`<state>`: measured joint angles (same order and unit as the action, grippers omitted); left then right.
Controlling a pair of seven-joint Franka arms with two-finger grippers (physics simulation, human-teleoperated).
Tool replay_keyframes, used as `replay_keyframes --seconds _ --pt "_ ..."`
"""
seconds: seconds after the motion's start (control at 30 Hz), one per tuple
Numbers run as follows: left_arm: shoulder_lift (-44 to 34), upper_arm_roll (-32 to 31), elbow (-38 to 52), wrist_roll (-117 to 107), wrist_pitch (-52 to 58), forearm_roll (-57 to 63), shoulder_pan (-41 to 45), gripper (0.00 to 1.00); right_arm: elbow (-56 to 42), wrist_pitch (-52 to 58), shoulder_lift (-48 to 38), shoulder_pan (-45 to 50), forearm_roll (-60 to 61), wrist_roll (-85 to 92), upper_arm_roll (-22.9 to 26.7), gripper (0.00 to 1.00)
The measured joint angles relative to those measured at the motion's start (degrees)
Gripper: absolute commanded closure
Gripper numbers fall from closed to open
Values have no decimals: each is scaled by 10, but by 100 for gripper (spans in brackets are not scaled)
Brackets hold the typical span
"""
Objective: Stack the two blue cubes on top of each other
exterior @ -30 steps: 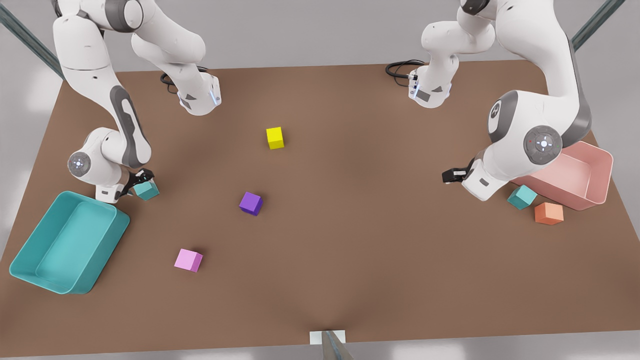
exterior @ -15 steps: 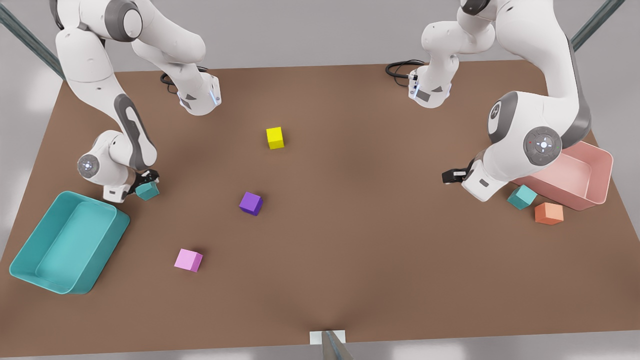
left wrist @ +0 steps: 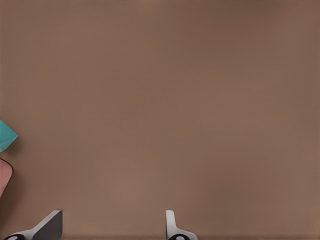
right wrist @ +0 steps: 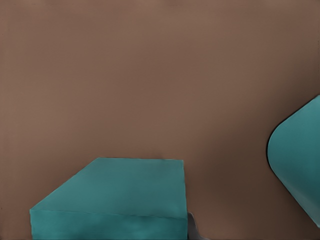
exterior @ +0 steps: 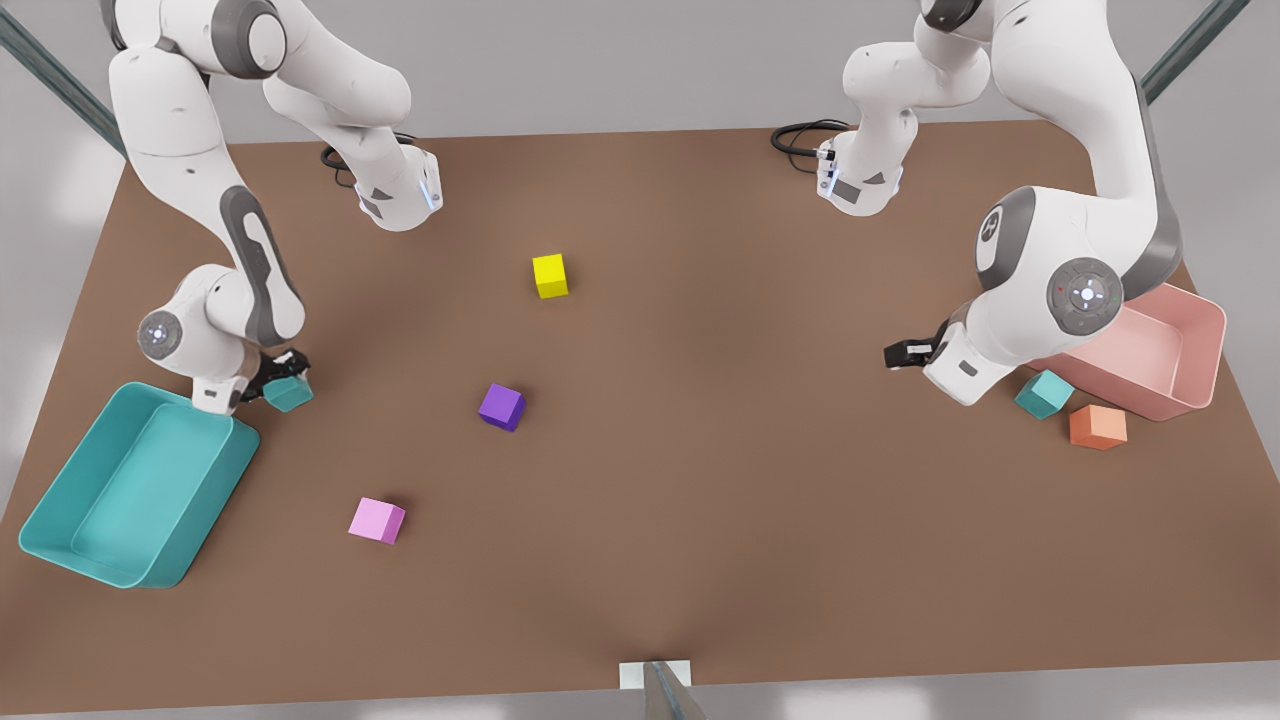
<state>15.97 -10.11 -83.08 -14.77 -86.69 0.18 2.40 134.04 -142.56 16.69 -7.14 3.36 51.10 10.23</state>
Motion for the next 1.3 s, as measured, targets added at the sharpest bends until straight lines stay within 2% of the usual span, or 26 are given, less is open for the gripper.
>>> replay_keyframes --seconds 0.2,0.3,0.4,0.6,0.67,0.8,0.83,0.9,0.93,0.97,1.03,1.17,1.23,1.3 --pt "0 0 0 0 0 0 0 0 -47 47 -2 145 59 -27 -9 36" --pt "0 0 0 0 0 0 0 0 -124 74 24 239 101 -62 -9 36" --pt "1 0 0 0 0 0 0 0 -293 126 100 309 145 -111 -9 36" --pt "3 0 2 0 0 0 -3 0 -665 216 322 433 224 -250 -9 36" --pt "3 0 3 0 1 0 -9 0 -720 229 367 460 238 -303 -9 36" --pt "0 11 2 4 13 1 -4 0 -745 234 410 504 247 -401 -8 35" --pt "-1 55 0 14 18 1 23 0 -754 233 421 511 248 -424 -8 35" --pt "0 118 -16 52 19 2 21 0 -766 227 435 519 248 -468 -7 34" --pt "1 136 -40 74 8 2 13 0 -771 225 438 520 248 -488 -7 9" --pt "4 145 -58 100 -6 2 0 0 -775 223 441 522 247 -508 -5 0" --pt "23 177 -72 159 -42 4 -18 0 -781 220 443 524 246 -546 -4 0" --pt "61 190 -97 279 -121 30 -63 0 -786 220 437 525 245 -610 -4 0" --pt "70 190 -131 335 -169 36 -75 0 -787 234 404 514 246 -637 0 0" --pt "81 190 -151 393 -209 40 -80 0 -788 264 353 464 249 -661 -3 0"
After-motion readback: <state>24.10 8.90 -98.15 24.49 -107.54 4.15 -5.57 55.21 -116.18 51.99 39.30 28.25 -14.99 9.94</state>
